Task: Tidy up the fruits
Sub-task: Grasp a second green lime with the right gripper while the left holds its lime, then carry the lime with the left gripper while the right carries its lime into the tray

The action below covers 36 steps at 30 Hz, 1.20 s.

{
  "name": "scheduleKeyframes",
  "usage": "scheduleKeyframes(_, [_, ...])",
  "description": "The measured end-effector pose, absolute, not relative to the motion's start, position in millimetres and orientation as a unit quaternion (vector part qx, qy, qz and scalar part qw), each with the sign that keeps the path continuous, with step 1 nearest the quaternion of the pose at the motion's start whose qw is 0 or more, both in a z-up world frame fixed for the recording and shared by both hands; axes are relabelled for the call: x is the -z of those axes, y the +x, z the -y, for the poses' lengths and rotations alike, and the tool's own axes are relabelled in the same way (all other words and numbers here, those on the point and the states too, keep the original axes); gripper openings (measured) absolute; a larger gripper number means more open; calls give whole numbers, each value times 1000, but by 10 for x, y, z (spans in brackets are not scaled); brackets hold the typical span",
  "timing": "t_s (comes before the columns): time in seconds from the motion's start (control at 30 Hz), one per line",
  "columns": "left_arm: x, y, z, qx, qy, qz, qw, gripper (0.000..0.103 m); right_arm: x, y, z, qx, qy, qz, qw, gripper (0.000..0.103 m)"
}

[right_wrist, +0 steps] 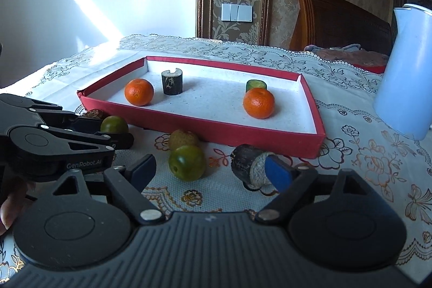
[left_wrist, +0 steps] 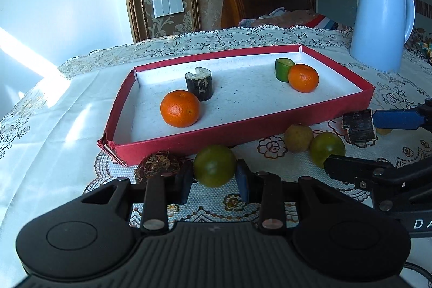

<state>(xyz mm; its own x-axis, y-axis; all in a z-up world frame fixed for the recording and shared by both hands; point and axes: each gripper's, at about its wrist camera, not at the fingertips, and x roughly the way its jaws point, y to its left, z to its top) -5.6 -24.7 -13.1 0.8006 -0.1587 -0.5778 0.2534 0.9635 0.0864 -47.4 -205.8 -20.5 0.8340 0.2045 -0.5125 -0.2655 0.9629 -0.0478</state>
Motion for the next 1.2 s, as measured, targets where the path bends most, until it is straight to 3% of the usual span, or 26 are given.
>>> scheduleKeyframes(0.3, [136, -52, 253, 109, 81, -296, 945, 34, 205, -411, 1880, -137, -107, -255, 951, 74])
scheduleKeyframes(0.4, [136, -53, 252, 108, 82, -296, 945, 34, 210, -385, 1832, -149, -120, -255, 948, 63])
scheduleKeyframes(0.47, [137, -51, 253, 108, 81, -296, 945, 34, 234, -373, 1793, -170, -128, -265, 941, 46])
scheduleKeyframes(0.63, [136, -55, 254, 108, 82, -296, 945, 34, 249, -370, 1790, -170, -127, -267, 940, 44])
scheduleKeyframes(0.77, [137, -51, 252, 109, 81, -296, 945, 34, 247, -367, 1825, -155, -119, -265, 944, 31])
scheduleKeyframes(1.2, [134, -39, 256, 108, 83, -296, 946, 34, 258, -362, 1751, -141, -139, -264, 944, 30])
